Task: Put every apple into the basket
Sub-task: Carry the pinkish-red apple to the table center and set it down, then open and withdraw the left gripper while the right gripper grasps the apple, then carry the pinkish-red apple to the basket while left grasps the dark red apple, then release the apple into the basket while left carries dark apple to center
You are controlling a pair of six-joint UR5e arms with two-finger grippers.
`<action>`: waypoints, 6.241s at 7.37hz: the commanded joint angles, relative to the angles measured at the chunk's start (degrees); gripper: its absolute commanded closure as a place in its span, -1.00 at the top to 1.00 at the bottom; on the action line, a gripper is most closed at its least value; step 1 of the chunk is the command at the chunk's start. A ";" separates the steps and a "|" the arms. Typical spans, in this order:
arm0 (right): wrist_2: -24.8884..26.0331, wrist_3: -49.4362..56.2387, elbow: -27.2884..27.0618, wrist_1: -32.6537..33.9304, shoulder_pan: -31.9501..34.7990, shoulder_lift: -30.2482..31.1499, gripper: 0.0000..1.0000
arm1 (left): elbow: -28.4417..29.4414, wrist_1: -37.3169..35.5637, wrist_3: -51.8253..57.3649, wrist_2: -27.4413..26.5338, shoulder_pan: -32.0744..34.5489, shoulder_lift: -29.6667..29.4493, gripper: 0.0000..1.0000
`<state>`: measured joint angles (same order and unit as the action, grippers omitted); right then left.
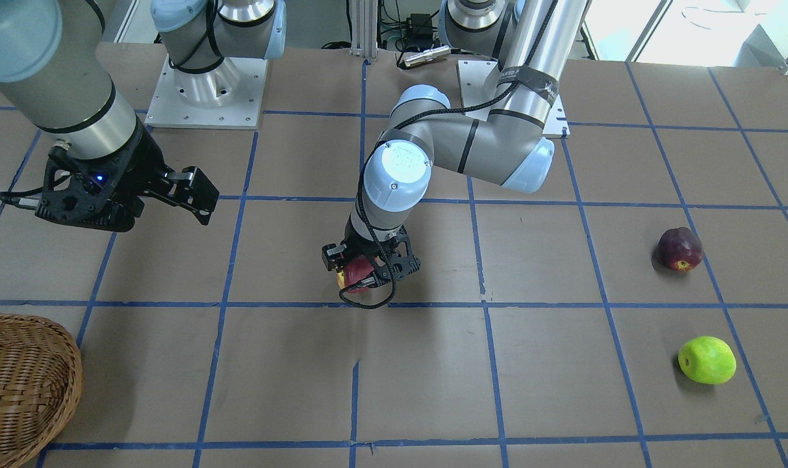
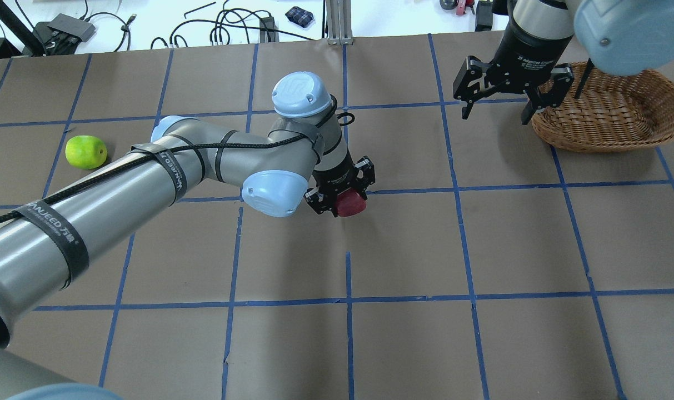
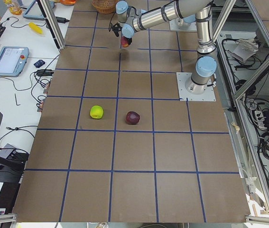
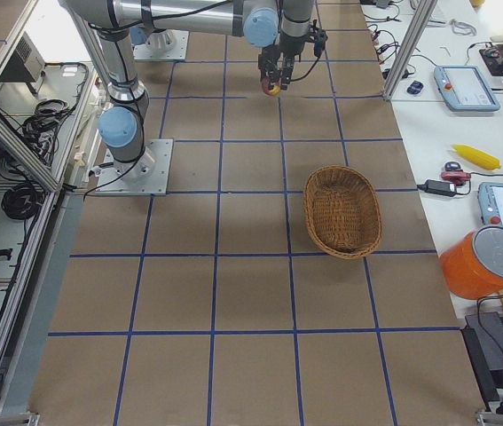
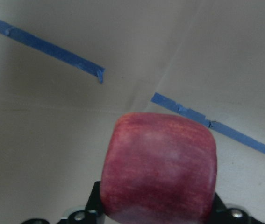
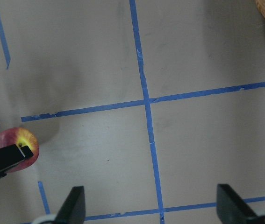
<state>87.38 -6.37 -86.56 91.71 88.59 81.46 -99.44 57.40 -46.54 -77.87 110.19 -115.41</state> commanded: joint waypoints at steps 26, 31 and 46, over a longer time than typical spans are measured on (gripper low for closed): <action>-1.87 -14.28 -7.05 25.62 21.88 -20.64 -1.00 | -4.80 5.53 107.54 -20.48 -62.91 -1.21 0.90; -1.52 -8.96 0.58 12.98 -0.55 -10.10 -1.00 | -3.66 10.86 101.06 -19.95 -59.32 1.57 -0.46; 14.92 34.92 7.72 37.31 -27.16 -29.78 0.28 | -3.93 -10.63 6.91 0.70 -3.67 -2.44 -0.44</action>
<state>102.28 27.56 -79.04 128.91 61.44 52.22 -103.44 49.12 -37.47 -78.35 105.00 -115.69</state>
